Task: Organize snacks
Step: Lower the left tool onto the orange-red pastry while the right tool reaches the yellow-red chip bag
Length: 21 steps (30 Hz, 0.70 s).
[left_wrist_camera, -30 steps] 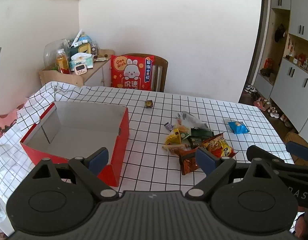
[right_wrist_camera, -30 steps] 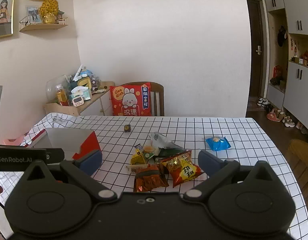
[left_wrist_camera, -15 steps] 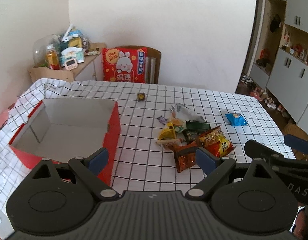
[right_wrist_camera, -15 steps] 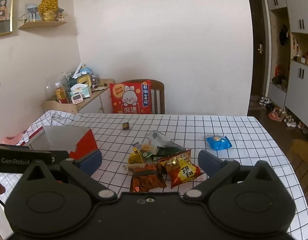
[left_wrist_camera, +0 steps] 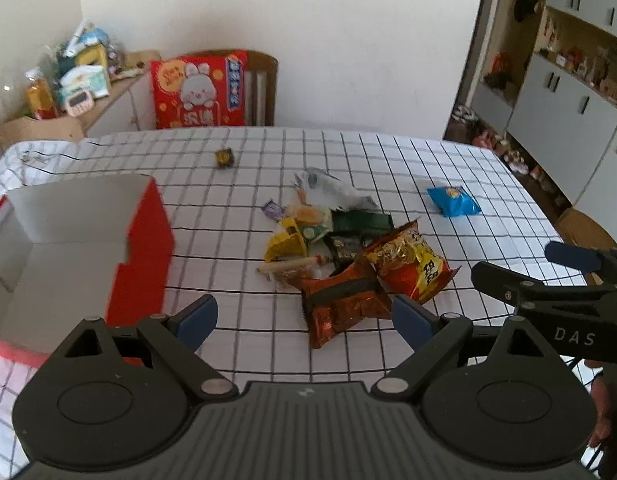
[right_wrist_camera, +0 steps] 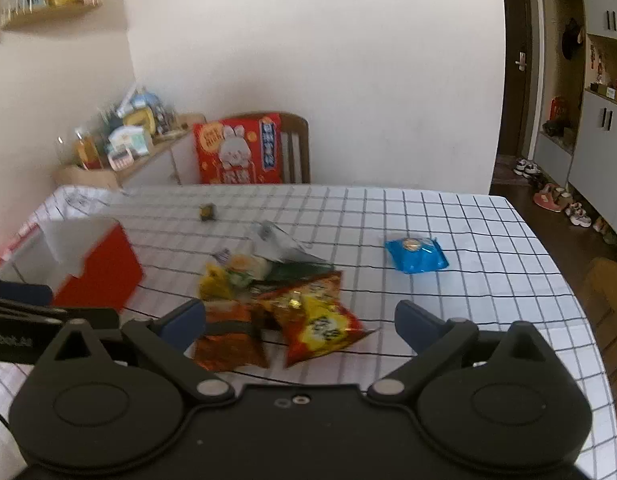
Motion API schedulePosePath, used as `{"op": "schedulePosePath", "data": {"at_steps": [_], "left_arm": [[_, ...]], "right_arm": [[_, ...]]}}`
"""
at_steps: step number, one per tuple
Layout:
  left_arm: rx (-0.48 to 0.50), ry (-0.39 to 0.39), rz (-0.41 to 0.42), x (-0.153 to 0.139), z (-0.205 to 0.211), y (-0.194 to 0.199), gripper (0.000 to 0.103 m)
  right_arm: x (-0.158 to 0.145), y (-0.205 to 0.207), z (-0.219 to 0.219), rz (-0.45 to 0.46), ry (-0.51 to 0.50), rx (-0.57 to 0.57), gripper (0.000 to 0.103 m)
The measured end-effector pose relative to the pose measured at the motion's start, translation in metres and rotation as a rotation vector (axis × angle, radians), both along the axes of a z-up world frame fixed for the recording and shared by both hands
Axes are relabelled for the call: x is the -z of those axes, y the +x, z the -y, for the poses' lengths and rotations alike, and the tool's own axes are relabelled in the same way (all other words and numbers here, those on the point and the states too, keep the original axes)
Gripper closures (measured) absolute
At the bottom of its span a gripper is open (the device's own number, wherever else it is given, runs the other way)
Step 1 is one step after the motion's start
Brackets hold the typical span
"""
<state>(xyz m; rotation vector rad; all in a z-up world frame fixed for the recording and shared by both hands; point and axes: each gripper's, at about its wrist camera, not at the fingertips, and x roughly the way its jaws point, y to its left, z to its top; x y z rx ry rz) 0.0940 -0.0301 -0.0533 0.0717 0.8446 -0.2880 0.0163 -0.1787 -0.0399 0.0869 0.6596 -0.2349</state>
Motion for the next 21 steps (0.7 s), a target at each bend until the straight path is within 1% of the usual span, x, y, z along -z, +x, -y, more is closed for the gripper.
{"op": "schedulePosePath", "data": {"at_steps": [2, 5, 8, 11, 13, 15, 18, 21], "left_arm": [[0.008, 0.0, -0.022, 0.008, 0.007, 0.011, 0.008], [0.007, -0.011, -0.088, 0.023, 0.014, 0.029, 0.008], [0.001, -0.042, -0.17, 0.04, 0.019, 0.049, 0.008], [0.006, -0.065, -0.232, 0.054, 0.024, 0.065, 0.008], [-0.008, -0.062, -0.256, 0.06, 0.027, 0.073, 0.008], [-0.005, -0.075, -0.284, 0.067, 0.03, 0.081, 0.008], [-0.008, -0.079, -0.32, 0.076, 0.036, 0.088, 0.009], [-0.016, -0.084, -0.349, 0.084, 0.038, 0.095, 0.009]], "right_arm": [[0.006, 0.007, 0.007, -0.019, -0.015, -0.003, 0.003], [0.014, 0.022, 0.02, -0.053, -0.01, -0.021, 0.004], [0.025, 0.038, 0.034, -0.098, 0.021, -0.048, 0.006], [0.037, 0.054, 0.047, -0.146, 0.053, -0.088, 0.007], [0.045, 0.064, 0.054, -0.179, 0.067, -0.112, 0.01], [0.051, 0.072, 0.059, -0.203, 0.086, -0.115, 0.013], [0.056, 0.083, 0.066, -0.226, 0.12, -0.124, 0.013], [0.063, 0.093, 0.068, -0.252, 0.128, -0.133, 0.017]]}}
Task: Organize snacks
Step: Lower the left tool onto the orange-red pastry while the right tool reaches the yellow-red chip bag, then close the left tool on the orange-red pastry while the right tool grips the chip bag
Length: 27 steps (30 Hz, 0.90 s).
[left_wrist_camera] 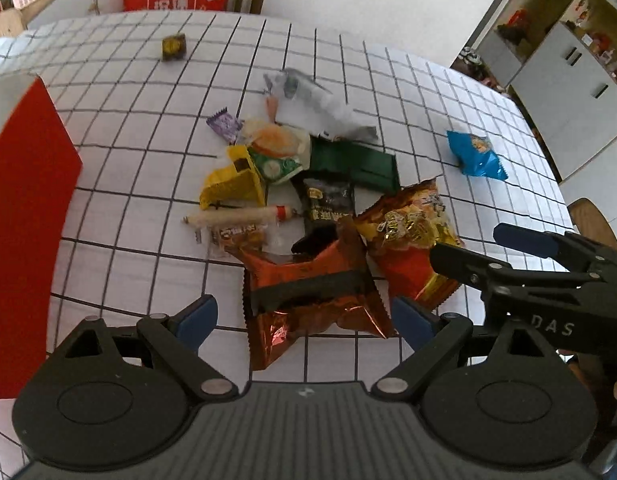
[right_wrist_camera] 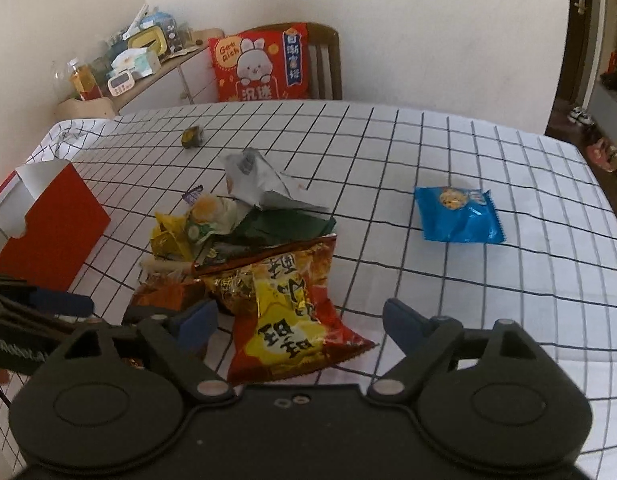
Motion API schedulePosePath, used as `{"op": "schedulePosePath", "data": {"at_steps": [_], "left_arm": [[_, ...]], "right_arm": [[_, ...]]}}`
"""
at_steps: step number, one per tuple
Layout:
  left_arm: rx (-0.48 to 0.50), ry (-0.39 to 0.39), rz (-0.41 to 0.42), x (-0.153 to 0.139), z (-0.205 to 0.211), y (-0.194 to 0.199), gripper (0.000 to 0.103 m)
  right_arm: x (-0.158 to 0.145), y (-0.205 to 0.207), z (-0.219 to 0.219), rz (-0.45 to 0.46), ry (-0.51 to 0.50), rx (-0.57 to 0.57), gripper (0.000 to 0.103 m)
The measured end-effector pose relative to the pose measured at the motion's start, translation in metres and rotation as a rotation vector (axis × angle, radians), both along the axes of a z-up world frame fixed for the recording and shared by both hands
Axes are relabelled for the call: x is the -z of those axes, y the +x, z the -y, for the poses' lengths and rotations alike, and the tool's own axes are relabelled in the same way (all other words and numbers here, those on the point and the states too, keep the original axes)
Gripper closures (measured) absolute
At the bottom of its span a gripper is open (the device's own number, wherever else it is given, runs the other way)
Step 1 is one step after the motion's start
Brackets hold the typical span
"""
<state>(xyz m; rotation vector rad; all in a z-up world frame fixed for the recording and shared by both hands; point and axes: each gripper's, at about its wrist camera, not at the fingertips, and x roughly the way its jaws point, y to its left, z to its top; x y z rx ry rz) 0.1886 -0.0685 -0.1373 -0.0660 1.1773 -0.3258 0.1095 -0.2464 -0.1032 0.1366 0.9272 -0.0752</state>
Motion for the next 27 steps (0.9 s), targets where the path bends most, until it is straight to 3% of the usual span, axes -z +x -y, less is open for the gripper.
{"op": "schedulePosePath", "data": {"at_steps": [9, 18, 23, 27], "left_arm": [[-0.031, -0.03, -0.104, 0.025, -0.001, 0.015, 0.01], [-0.031, -0.072, -0.12, 0.028, -0.002, 0.018, 0.04], [-0.019, -0.045, -0.081, 0.025, -0.001, 0.01, 0.05], [-0.026, -0.048, -0.077, 0.023, -0.008, 0.004, 0.056]], "right_arm": [[0.023, 0.015, 0.009, -0.058, 0.039, 0.008, 0.022], [0.028, 0.019, -0.001, -0.042, 0.009, -0.007, 0.039], [0.024, 0.014, -0.007, -0.023, 0.002, 0.008, 0.051], [0.019, 0.006, -0.012, -0.006, 0.004, 0.032, 0.053]]}}
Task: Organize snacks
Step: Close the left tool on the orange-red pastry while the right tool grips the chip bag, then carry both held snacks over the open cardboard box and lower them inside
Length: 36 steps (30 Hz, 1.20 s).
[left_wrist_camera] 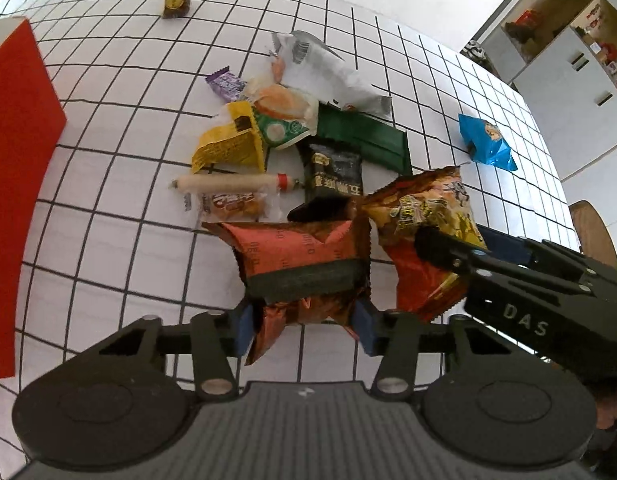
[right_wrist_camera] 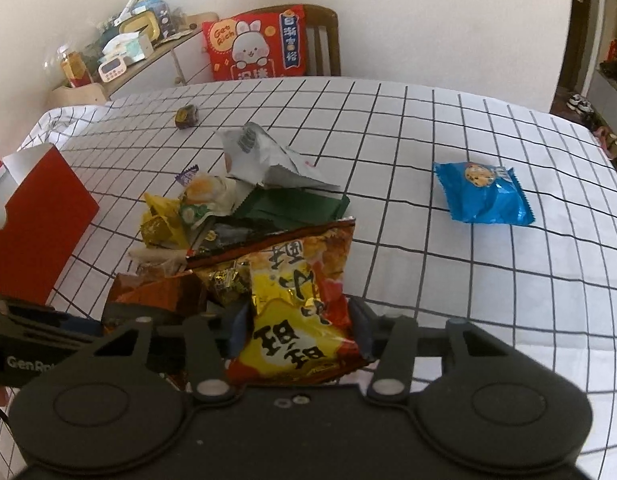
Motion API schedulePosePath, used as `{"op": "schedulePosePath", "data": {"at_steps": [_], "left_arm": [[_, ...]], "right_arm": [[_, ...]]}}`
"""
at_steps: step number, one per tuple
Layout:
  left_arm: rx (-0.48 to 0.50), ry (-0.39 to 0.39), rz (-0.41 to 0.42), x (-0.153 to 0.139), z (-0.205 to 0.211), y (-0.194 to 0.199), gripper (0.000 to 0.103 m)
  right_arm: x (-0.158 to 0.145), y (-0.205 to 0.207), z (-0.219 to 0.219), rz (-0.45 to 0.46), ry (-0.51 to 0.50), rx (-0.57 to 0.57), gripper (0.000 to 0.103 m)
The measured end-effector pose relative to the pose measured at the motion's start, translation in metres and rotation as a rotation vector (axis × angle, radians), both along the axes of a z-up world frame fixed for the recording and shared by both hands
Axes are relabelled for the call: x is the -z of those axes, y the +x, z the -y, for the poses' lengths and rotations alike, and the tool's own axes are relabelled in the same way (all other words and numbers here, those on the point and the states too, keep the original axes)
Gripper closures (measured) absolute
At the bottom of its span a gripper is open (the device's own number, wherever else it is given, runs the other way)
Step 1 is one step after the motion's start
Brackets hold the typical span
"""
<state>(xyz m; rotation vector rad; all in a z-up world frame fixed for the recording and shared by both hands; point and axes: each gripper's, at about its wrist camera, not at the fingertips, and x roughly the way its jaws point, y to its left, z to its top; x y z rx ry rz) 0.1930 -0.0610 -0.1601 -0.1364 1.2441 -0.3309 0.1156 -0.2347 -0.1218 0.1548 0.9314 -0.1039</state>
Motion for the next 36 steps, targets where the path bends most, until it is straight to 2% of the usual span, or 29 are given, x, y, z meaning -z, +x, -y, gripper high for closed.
{"op": "schedulePosePath", "data": {"at_steps": [10, 15, 24, 30, 36], "left_arm": [[-0.012, 0.012, 0.058, -0.021, -0.023, -0.03, 0.057], [-0.034, 0.005, 0.097, -0.046, -0.039, -0.047, 0.057], [-0.075, 0.039, 0.196, -0.095, -0.067, -0.071, 0.057], [-0.1, 0.084, 0.241, -0.123, -0.091, -0.082, 0.057], [-0.147, 0.099, 0.266, -0.141, -0.124, -0.087, 0.057]], "right_arm": [[-0.023, -0.027, -0.022, 0.042, -0.008, 0.024, 0.054], [-0.043, -0.039, -0.036, 0.058, -0.013, 0.014, 0.054], [-0.082, -0.052, -0.066, 0.109, 0.005, -0.013, 0.054], [-0.106, -0.052, -0.09, 0.14, 0.015, -0.048, 0.054], [-0.124, -0.042, -0.121, 0.162, 0.025, -0.098, 0.054]]}}
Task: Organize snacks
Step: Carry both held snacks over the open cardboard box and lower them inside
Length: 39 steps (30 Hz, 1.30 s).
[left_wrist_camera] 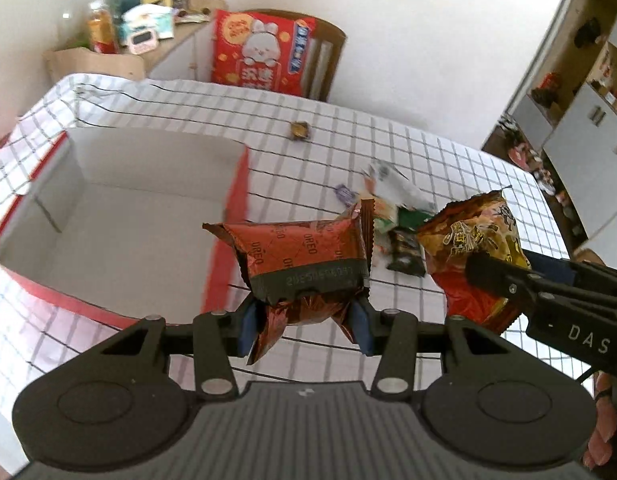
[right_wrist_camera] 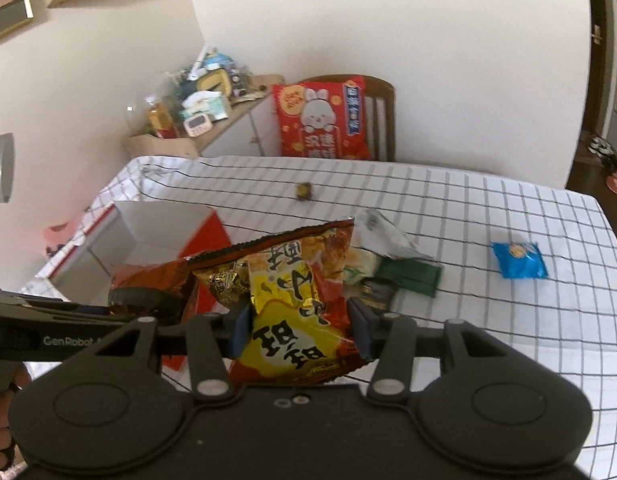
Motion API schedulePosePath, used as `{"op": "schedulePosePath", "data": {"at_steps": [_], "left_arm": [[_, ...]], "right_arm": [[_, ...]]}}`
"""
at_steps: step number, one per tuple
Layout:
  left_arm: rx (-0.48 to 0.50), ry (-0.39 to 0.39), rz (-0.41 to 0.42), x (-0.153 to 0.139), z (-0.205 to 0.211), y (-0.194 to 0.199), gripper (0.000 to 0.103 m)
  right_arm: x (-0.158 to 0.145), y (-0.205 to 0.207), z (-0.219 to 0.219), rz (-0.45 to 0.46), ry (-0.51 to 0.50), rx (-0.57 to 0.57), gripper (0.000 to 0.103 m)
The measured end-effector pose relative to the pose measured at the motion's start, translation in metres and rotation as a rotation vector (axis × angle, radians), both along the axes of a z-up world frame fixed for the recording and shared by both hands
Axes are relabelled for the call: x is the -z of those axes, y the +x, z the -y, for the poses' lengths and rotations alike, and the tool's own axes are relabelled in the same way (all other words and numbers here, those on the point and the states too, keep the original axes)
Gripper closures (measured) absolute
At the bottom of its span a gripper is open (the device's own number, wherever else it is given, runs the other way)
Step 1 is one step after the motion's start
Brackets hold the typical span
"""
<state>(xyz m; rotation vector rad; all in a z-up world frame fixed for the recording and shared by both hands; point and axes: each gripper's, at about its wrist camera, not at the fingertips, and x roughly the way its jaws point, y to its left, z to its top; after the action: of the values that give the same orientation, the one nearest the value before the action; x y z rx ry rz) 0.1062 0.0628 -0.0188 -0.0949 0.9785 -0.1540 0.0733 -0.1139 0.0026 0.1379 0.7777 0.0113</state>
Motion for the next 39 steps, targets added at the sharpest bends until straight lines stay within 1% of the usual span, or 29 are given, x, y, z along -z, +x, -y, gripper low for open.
{"op": "schedulePosePath", "data": {"at_steps": [8, 19, 24, 30, 35, 39], "left_arm": [[-0.066, 0.015, 0.036, -0.017, -0.047, 0.001, 0.057], [-0.172, 0.061, 0.04, -0.017, -0.119, 0.019, 0.057], [-0.207, 0.08, 0.022, -0.009, -0.149, 0.031, 0.057], [-0.245, 0.108, -0.012, 0.008, -0.183, 0.053, 0.057], [-0.242, 0.134, -0.031, 0.023, -0.204, 0.077, 0.057], [-0.233, 0.132, -0.05, 0.036, -0.213, 0.095, 0.057]], "right_arm": [[-0.012, 0.024, -0.053, 0.019, -0.016, -0.077, 0.054], [-0.002, 0.069, -0.12, -0.006, -0.021, -0.139, 0.054], [0.01, 0.088, -0.15, -0.028, -0.04, -0.171, 0.054], [0.028, 0.114, -0.178, -0.06, -0.062, -0.195, 0.054], [0.048, 0.136, -0.197, -0.087, -0.101, -0.21, 0.054], [0.066, 0.152, -0.208, -0.114, -0.138, -0.22, 0.054]]}}
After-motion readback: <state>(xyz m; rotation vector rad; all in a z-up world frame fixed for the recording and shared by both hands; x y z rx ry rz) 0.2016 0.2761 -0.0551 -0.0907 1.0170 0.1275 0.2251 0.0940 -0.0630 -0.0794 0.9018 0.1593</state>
